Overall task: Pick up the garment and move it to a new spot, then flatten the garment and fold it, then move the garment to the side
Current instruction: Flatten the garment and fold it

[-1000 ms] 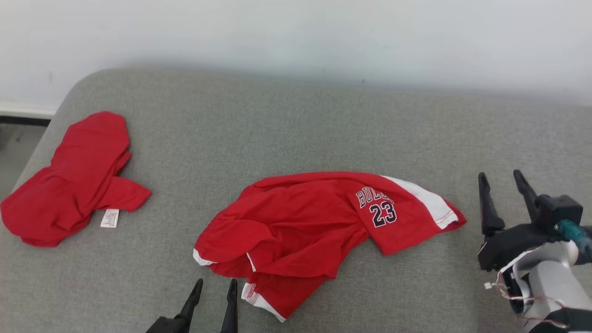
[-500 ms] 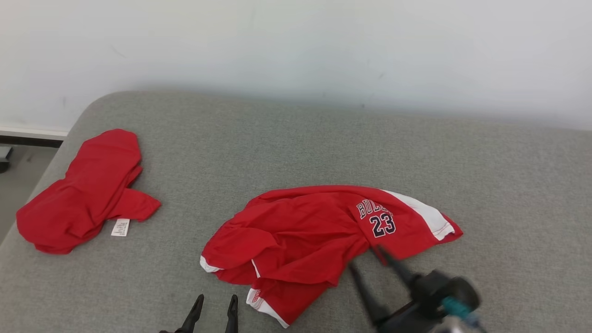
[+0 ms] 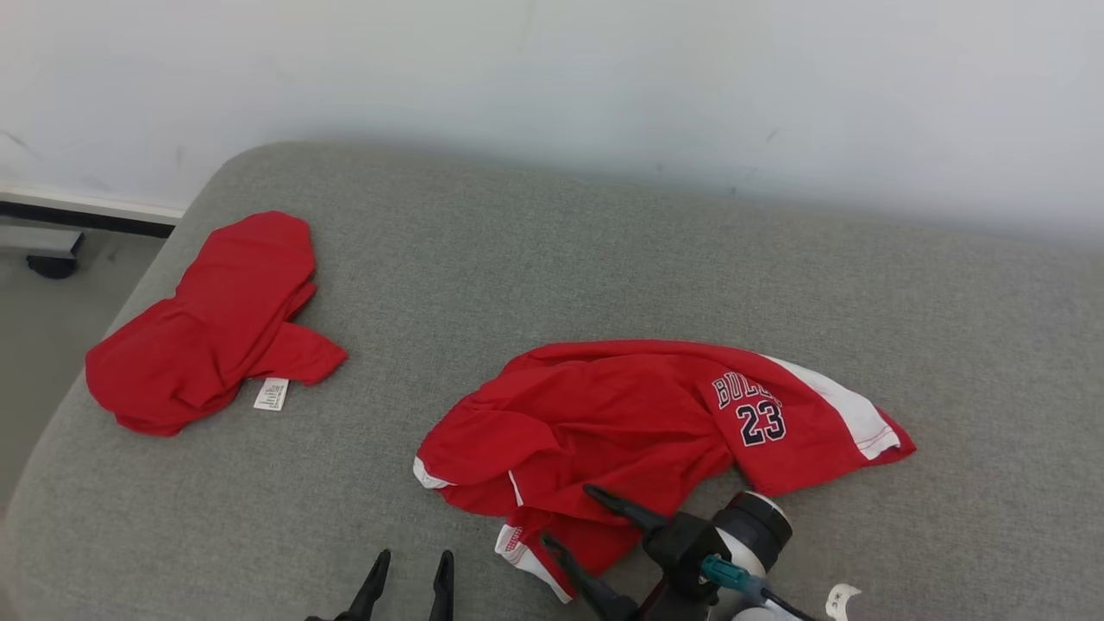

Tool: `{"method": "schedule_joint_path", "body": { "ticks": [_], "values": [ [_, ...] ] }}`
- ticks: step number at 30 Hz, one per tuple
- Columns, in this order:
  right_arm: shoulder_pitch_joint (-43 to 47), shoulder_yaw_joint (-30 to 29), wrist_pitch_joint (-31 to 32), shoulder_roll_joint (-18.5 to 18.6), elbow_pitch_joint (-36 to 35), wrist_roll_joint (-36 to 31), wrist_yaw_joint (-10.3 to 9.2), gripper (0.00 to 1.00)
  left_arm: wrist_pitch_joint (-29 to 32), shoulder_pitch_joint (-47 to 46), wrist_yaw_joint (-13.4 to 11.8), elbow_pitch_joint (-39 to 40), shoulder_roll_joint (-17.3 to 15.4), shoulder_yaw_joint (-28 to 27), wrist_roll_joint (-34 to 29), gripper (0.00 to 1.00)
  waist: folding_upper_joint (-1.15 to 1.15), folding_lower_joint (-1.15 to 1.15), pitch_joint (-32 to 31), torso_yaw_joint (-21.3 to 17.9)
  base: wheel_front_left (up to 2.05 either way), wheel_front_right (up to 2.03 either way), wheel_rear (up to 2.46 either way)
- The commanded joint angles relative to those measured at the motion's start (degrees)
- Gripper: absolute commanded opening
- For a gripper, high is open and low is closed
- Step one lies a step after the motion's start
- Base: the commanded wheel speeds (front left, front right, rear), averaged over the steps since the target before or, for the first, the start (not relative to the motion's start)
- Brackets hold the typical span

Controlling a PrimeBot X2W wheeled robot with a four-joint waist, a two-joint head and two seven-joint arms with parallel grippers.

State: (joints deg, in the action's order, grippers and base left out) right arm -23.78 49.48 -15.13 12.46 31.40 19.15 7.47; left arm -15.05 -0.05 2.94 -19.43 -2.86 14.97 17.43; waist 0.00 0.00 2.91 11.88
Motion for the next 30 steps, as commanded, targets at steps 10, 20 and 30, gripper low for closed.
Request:
{"method": "schedule_joint_path", "body": {
  "ticks": [10,20,30],
  "values": [
    [-6.62,0.85,0.30,-3.16,9.62,-4.04,0.05,1.00,-0.20,-0.70,-0.83,0.52,-0.05,1.02,1.59,1.00,0.00,0.00,1.84,2.12,0.00,0.00,0.00],
    [-8.86,3.13,1.90,-4.16,17.24,-6.00,0.05,0.18,-0.20,-1.20,-1.42,0.94,-0.05,1.86,2.33,1.00,0.00,0.00,2.81,2.60,0.00,0.00,0.00],
    [-10.40,0.14,0.30,-3.38,14.66,-2.08,0.05,0.00,-0.20,-1.77,-1.52,1.19,-0.05,1.51,2.59,1.00,0.00,0.00,3.36,1.00,0.00,0.00,0.00]
  ]
}}
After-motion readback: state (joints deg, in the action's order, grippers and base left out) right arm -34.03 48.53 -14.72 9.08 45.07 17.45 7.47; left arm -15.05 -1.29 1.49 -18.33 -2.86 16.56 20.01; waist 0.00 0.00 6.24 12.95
